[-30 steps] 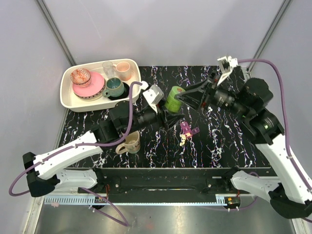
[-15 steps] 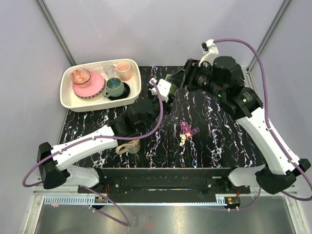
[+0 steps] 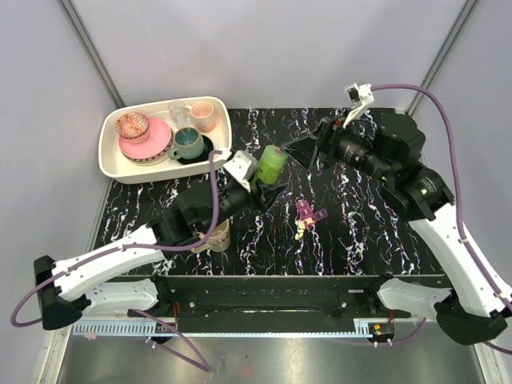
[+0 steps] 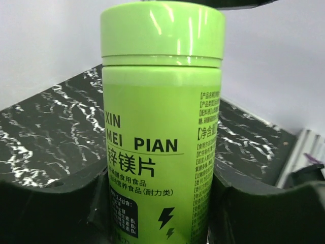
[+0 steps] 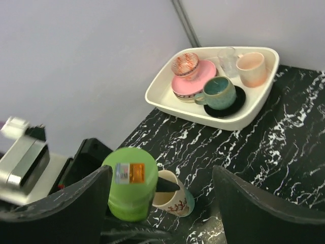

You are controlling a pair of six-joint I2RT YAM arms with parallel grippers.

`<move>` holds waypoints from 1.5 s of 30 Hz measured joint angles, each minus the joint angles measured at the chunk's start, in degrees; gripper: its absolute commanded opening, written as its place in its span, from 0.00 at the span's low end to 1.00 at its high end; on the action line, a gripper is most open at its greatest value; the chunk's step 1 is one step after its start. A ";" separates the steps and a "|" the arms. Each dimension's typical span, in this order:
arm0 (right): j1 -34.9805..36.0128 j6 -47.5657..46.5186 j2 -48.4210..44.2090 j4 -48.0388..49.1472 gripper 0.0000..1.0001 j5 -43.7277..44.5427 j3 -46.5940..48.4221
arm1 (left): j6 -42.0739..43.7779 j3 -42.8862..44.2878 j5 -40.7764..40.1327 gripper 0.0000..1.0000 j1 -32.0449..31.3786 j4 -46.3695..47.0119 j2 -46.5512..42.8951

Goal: Sort the pills into containers

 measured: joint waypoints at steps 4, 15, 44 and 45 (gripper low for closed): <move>-0.44 -1.42 -3.87 2.03 0.86 -5.77 -2.51 | -4.28 -4.39 5.33 0.00 0.13 1.86 -5.75; -0.48 -2.43 -7.54 8.41 0.79 -23.02 -8.72 | -12.02 -9.53 21.64 0.00 0.13 8.22 -8.50; -0.48 0.17 -8.13 12.15 0.58 -30.69 -9.68 | -14.86 -9.66 26.99 0.00 0.11 12.72 -7.96; -0.48 0.22 -8.13 12.11 0.58 -30.64 -9.68 | -14.86 -9.66 27.02 0.00 0.11 12.90 -7.78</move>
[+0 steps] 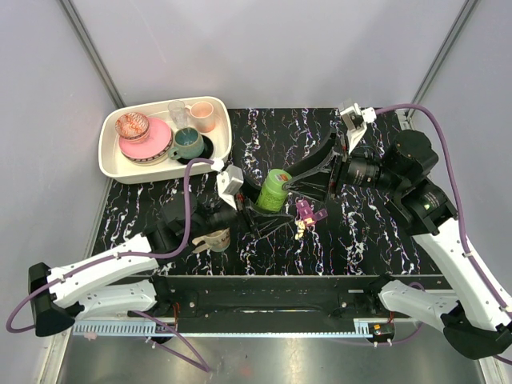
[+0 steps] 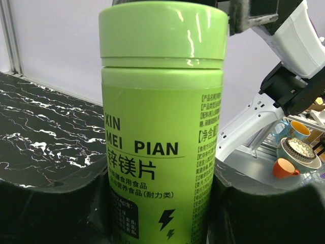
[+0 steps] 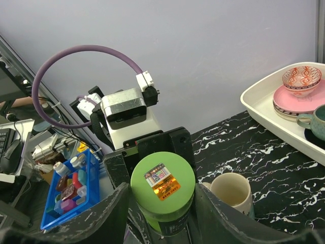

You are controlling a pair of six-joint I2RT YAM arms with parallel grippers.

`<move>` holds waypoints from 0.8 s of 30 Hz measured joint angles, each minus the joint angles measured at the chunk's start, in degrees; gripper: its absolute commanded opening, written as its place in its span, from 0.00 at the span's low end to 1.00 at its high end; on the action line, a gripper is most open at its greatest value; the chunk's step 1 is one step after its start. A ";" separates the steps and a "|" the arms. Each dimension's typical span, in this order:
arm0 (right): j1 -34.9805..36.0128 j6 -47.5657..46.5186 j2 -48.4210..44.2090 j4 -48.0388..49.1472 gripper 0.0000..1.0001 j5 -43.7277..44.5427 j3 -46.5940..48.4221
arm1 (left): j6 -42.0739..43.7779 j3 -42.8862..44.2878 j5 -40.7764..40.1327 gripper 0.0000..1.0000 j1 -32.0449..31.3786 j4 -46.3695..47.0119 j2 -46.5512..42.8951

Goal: Sort the pills into containers

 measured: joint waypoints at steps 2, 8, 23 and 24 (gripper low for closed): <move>-0.02 0.04 0.02 0.00 0.61 0.00 -0.02 | -0.02 0.00 0.04 0.00 0.00 0.20 0.09; -0.04 0.33 0.04 0.04 0.70 -0.63 -0.02 | -0.42 0.00 0.13 0.00 0.00 0.55 0.33; -0.37 0.09 0.04 0.00 0.64 -0.96 -0.02 | -0.46 0.87 0.66 0.00 0.00 1.11 1.75; -0.37 0.07 0.04 0.00 0.68 -0.92 -0.02 | -0.46 1.01 0.76 0.00 0.00 1.07 1.86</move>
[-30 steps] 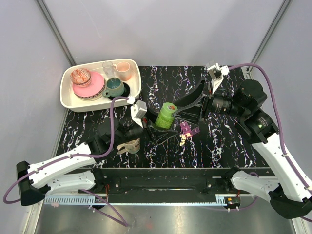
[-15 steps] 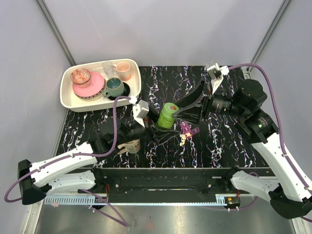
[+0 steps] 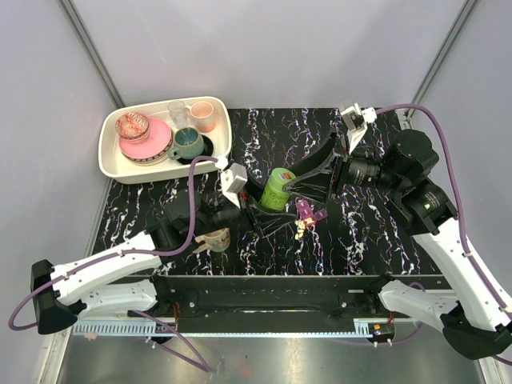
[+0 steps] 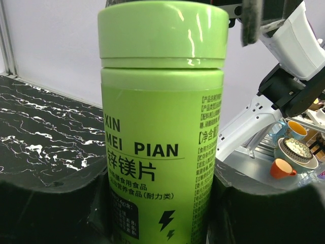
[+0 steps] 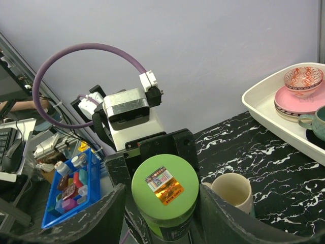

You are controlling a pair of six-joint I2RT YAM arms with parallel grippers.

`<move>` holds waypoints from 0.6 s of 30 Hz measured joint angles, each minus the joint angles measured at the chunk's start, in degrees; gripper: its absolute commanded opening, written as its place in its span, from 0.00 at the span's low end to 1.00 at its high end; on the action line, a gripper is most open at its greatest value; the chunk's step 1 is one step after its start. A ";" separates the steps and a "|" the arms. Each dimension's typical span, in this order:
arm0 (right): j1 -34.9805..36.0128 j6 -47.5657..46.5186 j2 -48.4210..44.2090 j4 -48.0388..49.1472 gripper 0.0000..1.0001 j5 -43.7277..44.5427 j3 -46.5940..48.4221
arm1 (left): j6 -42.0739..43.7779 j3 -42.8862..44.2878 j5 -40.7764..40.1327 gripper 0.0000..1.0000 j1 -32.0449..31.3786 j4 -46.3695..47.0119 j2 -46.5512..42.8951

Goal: Sort the pills into containers

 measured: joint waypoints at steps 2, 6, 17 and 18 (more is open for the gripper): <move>0.00 0.04 0.02 -0.04 0.71 -0.13 0.00 | -0.02 0.09 0.00 0.00 0.00 0.02 0.11; 0.00 -0.17 0.04 -0.50 0.65 -0.48 0.00 | -0.07 0.20 0.00 0.00 0.00 -0.17 0.31; 0.00 -1.25 0.17 -1.57 0.22 0.76 0.00 | -0.24 0.92 0.20 0.00 -0.04 -0.26 0.98; 0.00 -1.25 0.22 -1.64 0.21 0.92 0.02 | -0.17 0.96 0.15 0.00 -0.04 -0.42 1.01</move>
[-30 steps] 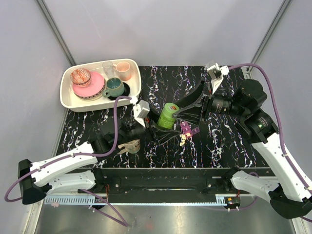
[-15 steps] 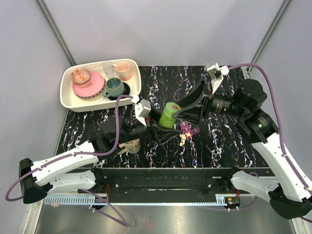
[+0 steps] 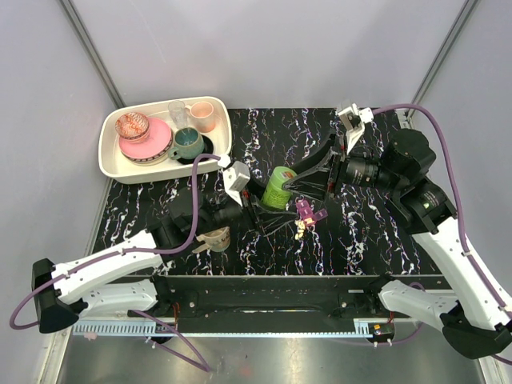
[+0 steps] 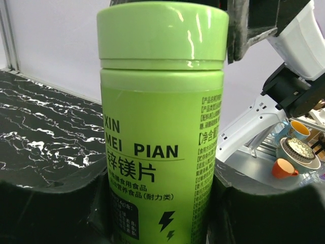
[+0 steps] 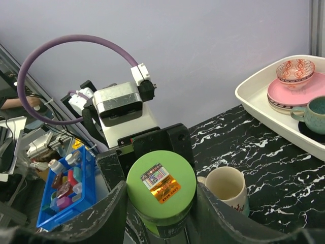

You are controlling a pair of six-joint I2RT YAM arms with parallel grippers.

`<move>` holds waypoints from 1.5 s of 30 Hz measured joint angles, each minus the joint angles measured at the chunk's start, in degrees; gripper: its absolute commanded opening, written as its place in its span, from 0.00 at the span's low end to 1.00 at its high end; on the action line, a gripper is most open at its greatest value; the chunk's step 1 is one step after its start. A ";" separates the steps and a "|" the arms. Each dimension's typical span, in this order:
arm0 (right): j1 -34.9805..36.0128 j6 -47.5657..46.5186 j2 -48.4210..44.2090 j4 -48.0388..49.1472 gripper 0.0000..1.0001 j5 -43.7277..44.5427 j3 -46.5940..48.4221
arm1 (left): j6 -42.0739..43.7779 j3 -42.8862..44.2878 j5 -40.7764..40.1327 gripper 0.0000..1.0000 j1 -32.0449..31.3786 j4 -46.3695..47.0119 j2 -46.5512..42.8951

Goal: Sort the pills into containers

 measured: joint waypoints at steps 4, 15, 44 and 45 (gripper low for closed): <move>0.00 -0.31 1.11 -2.25 0.17 2.73 1.46 | 1.51 2.38 -3.63 0.00 0.00 -5.22 0.35; 0.68 1.57 12.39 -12.24 0.58 23.15 15.32 | 15.96 12.68 -29.97 0.00 0.50 -13.03 8.79; 0.42 -1.55 15.39 -19.58 0.43 19.50 16.04 | 22.14 15.08 -31.95 0.00 0.44 -15.39 11.87; 0.39 -1.57 15.39 -19.56 0.37 19.41 15.93 | 22.03 15.08 -31.87 0.00 0.44 -15.56 11.87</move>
